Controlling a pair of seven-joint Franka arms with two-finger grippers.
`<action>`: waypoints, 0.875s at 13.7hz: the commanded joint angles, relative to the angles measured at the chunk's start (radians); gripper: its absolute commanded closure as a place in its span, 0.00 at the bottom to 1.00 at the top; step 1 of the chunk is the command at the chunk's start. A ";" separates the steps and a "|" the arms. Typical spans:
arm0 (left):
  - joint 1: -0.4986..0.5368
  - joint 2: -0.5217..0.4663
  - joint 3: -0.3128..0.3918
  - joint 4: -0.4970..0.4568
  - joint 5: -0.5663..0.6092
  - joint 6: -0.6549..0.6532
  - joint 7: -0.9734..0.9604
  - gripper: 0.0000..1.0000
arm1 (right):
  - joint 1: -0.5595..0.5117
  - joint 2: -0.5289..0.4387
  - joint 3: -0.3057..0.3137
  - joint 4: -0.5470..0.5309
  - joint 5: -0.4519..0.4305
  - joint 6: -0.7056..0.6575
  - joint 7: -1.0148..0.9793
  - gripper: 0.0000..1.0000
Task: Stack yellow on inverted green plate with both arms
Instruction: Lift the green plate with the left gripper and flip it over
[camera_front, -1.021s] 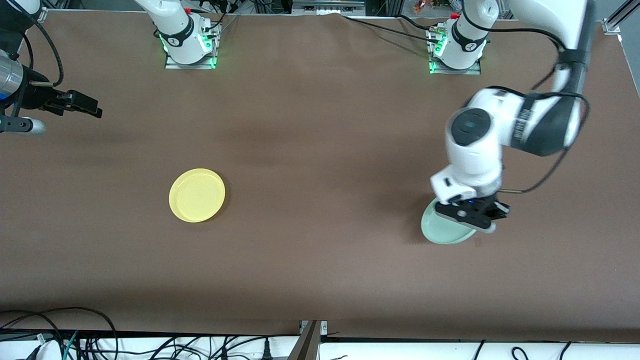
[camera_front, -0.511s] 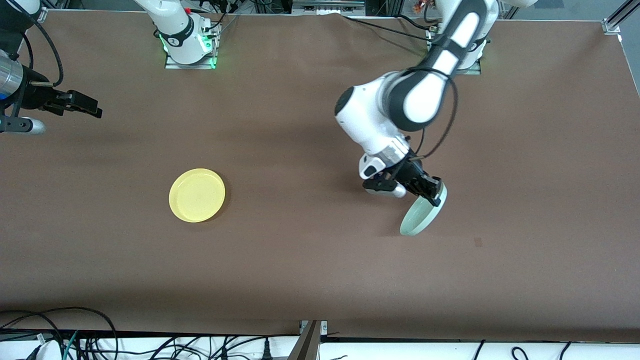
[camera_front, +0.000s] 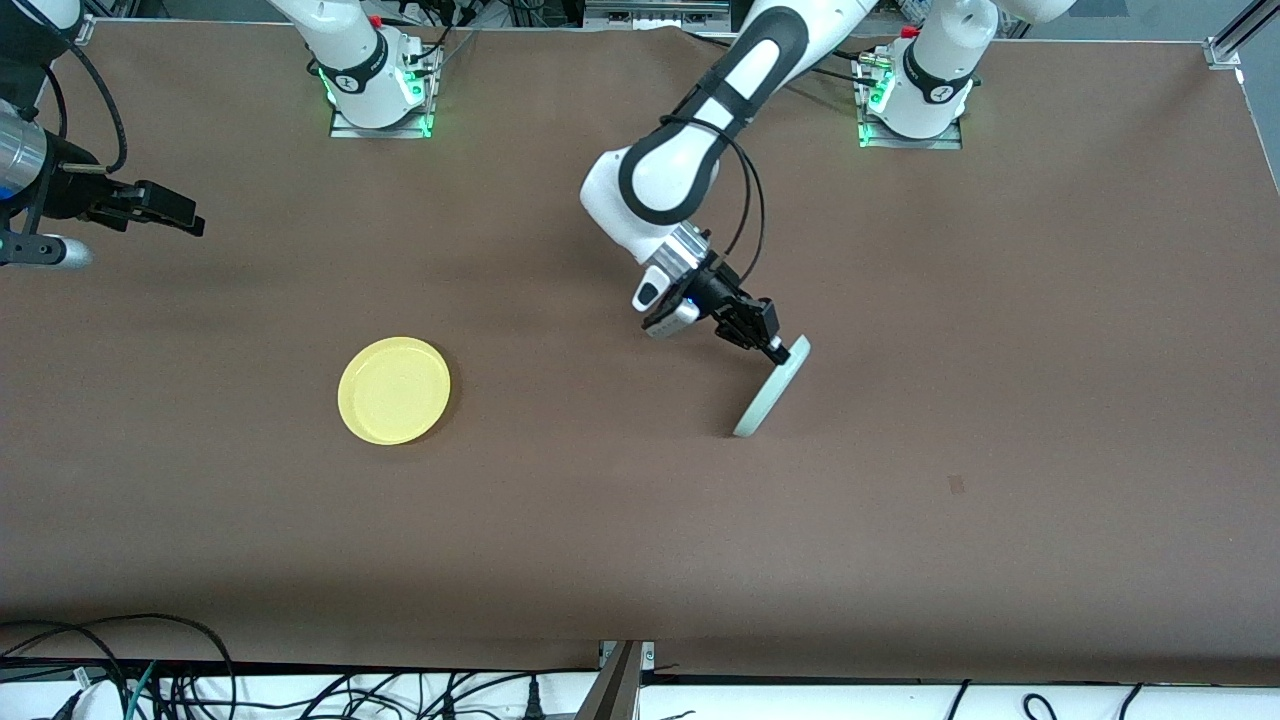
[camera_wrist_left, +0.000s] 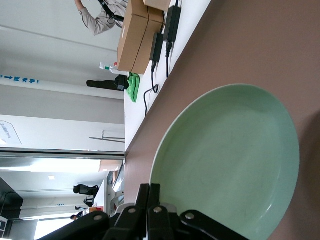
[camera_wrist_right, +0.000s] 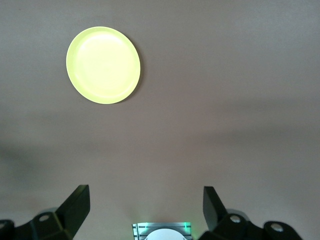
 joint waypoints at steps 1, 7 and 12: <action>-0.042 0.042 0.015 0.070 0.021 -0.059 -0.018 1.00 | 0.004 0.010 -0.002 -0.013 -0.011 0.023 0.003 0.00; -0.120 0.159 0.013 0.159 0.008 -0.165 -0.114 1.00 | 0.004 0.080 -0.002 -0.015 -0.011 0.081 0.003 0.00; -0.079 0.148 0.010 0.257 -0.185 -0.042 -0.070 0.38 | 0.005 0.130 0.000 -0.063 -0.009 0.173 -0.015 0.00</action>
